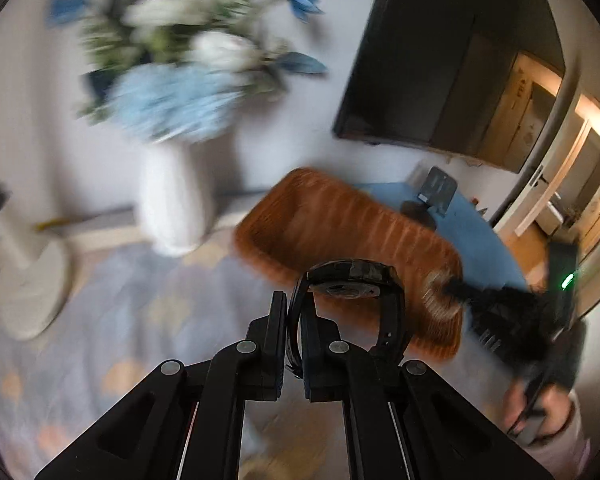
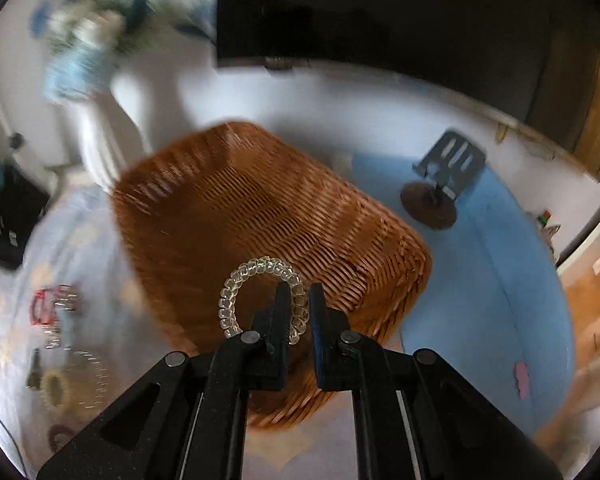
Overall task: Organize jewelry
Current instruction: 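Carry the watch and bracelet into the wicker basket and open both grippers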
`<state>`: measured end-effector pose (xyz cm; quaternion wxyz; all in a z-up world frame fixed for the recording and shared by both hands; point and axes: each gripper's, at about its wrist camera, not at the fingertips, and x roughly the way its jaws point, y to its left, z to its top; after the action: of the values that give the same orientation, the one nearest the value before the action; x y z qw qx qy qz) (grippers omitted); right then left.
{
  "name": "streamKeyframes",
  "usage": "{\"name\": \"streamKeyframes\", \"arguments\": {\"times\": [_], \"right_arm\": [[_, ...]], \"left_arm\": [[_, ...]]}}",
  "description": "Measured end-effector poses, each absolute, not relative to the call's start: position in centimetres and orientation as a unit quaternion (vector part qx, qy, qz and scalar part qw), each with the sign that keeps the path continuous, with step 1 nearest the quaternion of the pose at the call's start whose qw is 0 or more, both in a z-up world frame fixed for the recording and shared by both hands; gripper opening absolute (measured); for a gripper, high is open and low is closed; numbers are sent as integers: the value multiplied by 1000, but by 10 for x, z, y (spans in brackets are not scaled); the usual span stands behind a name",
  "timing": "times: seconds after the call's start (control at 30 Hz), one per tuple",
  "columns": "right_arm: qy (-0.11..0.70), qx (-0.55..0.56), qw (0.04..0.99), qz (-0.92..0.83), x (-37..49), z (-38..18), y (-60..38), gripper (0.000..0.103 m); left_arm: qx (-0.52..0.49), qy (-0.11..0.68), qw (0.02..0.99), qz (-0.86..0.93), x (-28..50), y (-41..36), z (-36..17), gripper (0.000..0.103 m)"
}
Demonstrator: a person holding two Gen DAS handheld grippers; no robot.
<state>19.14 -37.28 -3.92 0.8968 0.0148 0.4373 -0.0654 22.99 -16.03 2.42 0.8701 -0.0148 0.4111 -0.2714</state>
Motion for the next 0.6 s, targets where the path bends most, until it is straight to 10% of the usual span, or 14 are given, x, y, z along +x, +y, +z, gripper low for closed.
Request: {"name": "streamKeyframes", "arguments": {"times": [0.6], "right_arm": [[485, 39, 873, -26, 205, -78, -385, 15]], "left_arm": [[17, 513, 813, -275, 304, -274, -59, 15]]}}
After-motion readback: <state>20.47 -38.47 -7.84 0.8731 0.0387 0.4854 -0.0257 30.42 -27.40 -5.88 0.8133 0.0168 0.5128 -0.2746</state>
